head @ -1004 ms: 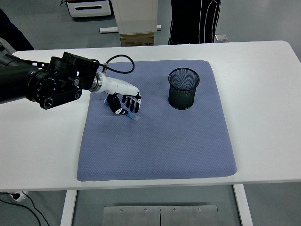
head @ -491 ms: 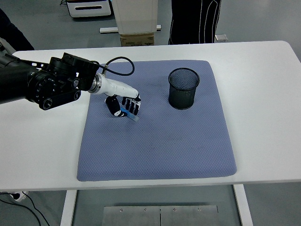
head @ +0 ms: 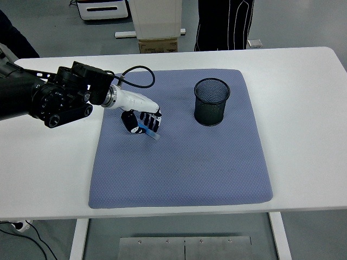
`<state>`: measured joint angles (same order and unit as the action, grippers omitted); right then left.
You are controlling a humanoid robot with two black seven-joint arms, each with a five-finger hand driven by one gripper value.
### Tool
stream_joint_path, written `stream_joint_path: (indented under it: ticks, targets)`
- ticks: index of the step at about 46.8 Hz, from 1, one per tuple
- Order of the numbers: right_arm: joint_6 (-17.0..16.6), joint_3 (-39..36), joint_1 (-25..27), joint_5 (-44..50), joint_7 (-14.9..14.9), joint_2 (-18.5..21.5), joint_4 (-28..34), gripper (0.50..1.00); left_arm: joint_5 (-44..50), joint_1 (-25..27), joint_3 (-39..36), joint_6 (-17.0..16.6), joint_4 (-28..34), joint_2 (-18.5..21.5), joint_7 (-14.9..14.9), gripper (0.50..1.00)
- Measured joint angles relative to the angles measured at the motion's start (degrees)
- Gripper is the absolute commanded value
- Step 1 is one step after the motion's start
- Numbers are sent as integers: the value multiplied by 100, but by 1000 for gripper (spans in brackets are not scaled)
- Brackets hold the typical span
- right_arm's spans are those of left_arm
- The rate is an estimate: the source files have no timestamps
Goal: Left hand places marker in pen holder
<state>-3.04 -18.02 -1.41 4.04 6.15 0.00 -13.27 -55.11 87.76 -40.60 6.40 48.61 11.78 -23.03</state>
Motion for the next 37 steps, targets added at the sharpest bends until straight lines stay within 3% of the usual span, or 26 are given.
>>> stream_joint_path:
  ticks: [20, 26, 32, 37]
  targets:
    - [6, 0, 1, 0, 0, 0, 0, 1000, -70, -50, -1, 1, 0, -6, -9, 599]
    - [6, 0, 0, 0, 0, 0, 2, 1000, -158, -56, -1, -31, 0, -5, -9, 581]
    - [5, 0, 2, 0, 0, 0, 2, 1000, -177, -57, -1, -57, -2, -1, -1, 500]
    - [5, 0, 1, 0, 0, 0, 2, 1000, -215, -57, -1, -60, -6, 0, 0, 500]
